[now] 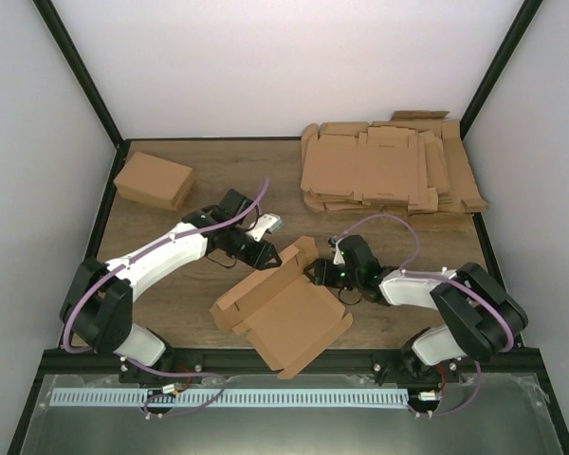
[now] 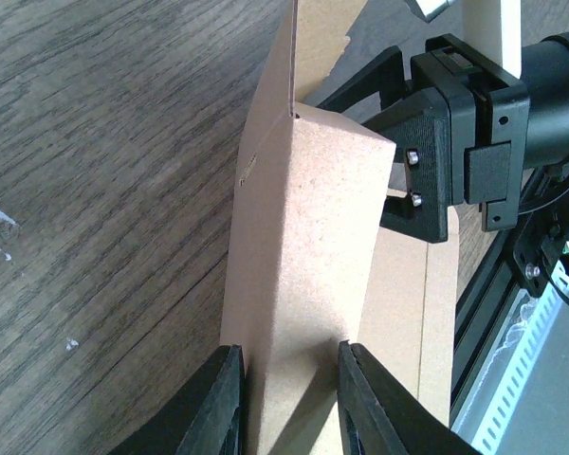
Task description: Fold the paper box
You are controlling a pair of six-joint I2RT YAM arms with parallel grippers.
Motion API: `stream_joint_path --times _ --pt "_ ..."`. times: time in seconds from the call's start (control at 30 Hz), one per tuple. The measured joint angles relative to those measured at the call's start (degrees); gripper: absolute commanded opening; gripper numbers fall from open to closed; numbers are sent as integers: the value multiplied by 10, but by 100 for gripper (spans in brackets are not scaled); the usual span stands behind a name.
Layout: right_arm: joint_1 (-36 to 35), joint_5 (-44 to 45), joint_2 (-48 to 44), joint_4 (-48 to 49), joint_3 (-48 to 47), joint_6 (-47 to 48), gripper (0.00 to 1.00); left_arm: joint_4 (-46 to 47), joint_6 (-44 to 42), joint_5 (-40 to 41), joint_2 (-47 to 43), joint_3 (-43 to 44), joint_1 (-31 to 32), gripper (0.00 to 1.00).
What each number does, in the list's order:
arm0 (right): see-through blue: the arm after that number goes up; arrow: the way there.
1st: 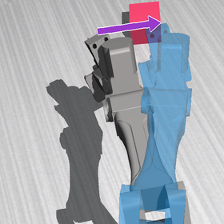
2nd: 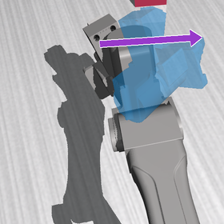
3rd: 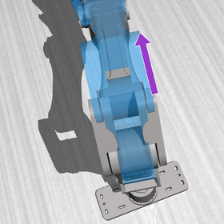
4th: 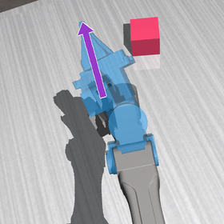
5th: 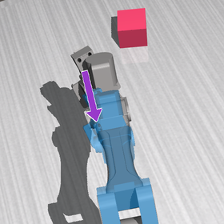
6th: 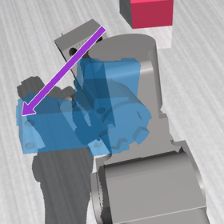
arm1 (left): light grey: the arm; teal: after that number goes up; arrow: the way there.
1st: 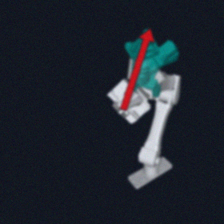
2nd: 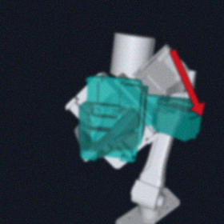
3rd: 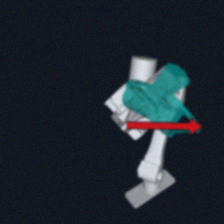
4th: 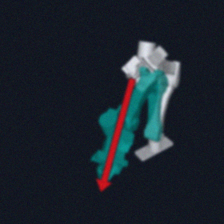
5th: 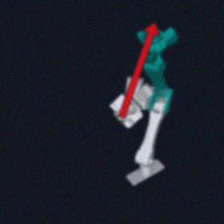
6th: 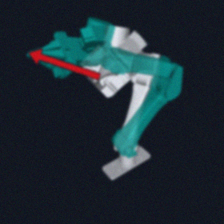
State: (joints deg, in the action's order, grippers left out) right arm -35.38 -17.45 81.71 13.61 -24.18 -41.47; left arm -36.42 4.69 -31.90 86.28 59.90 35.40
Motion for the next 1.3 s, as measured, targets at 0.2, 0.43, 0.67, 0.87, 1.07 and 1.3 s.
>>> stream_joint_path --times 0.2,0.43,0.67,0.87,1.07,1.3 --pt "0 -14 13 38 7 -6 47 2 1 2 0 0 2 29" --pt "0 -71 10 96 27 16 32 2 1 3 0 0 3 29" --pt "0 -97 -9 108 41 64 26 2 2 4 0 1 5 29" --pt "0 -123 23 131 41 83 25 0 7 4 0 4 12 29" --pt "-3 -144 71 159 35 86 33 0 12 6 0 5 19 29" --pt "-6 -144 78 159 32 87 39 0 20 6 0 5 36 29"
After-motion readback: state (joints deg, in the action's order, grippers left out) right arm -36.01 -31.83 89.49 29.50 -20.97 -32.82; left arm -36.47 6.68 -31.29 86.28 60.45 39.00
